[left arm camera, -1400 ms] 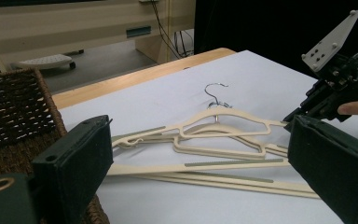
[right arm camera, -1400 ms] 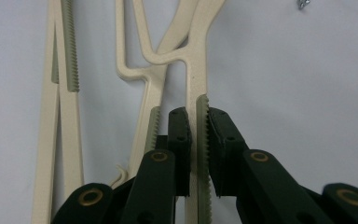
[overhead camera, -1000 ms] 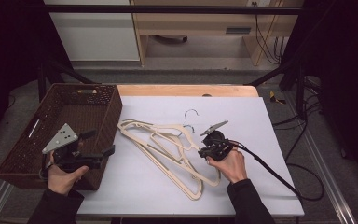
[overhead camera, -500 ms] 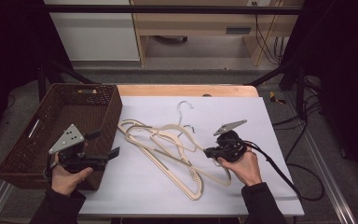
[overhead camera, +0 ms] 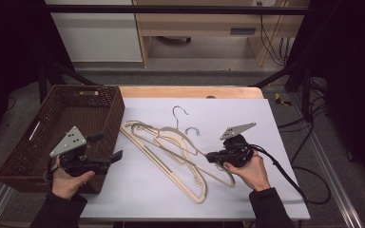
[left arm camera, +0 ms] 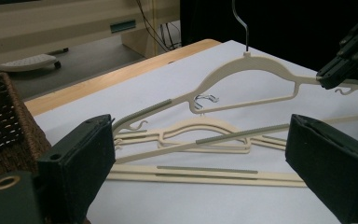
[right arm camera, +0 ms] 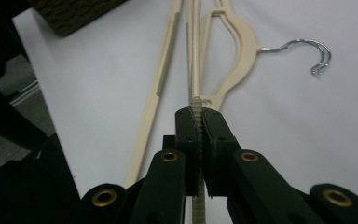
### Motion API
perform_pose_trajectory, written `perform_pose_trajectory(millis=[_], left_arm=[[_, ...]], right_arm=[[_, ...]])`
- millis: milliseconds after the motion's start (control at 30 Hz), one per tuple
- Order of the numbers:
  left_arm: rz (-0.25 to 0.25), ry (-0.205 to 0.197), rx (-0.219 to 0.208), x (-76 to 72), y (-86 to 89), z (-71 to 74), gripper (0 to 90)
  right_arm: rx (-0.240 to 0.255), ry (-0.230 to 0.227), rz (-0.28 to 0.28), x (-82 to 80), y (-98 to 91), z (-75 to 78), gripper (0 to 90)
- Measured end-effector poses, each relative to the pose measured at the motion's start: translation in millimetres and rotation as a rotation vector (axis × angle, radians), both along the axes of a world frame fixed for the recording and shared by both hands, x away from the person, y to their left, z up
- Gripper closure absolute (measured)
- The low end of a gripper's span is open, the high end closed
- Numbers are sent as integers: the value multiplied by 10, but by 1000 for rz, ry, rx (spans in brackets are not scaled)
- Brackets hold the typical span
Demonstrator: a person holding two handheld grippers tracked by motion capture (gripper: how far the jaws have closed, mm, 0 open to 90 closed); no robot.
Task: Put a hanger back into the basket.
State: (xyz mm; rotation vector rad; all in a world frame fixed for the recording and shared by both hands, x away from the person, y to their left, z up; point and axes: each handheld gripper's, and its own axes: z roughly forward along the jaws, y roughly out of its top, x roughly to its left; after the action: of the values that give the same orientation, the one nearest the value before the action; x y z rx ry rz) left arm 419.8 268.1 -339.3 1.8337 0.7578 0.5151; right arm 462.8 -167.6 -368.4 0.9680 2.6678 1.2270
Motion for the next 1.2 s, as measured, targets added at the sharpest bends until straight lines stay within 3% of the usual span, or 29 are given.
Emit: perform_pose_trajectory(millis=[233, 400, 867, 1033, 1200], left_arm=[[-62, 13, 58, -7, -96, 30, 90], [-135, 34, 175, 20, -262, 27, 111], [-245, 107, 501, 185, -512, -79, 318], [-269, 120, 550, 230, -565, -148, 436], [-287, 132, 569, 243, -563, -182, 549]], right_arm=[[65, 8, 138, -65, -57, 66, 864], [60, 12, 186, -111, -61, 74, 864], [98, 36, 297, -204, -64, 89, 864], [101, 40, 323, -226, -61, 89, 863], [93, 45, 335, -238, -80, 105, 862]])
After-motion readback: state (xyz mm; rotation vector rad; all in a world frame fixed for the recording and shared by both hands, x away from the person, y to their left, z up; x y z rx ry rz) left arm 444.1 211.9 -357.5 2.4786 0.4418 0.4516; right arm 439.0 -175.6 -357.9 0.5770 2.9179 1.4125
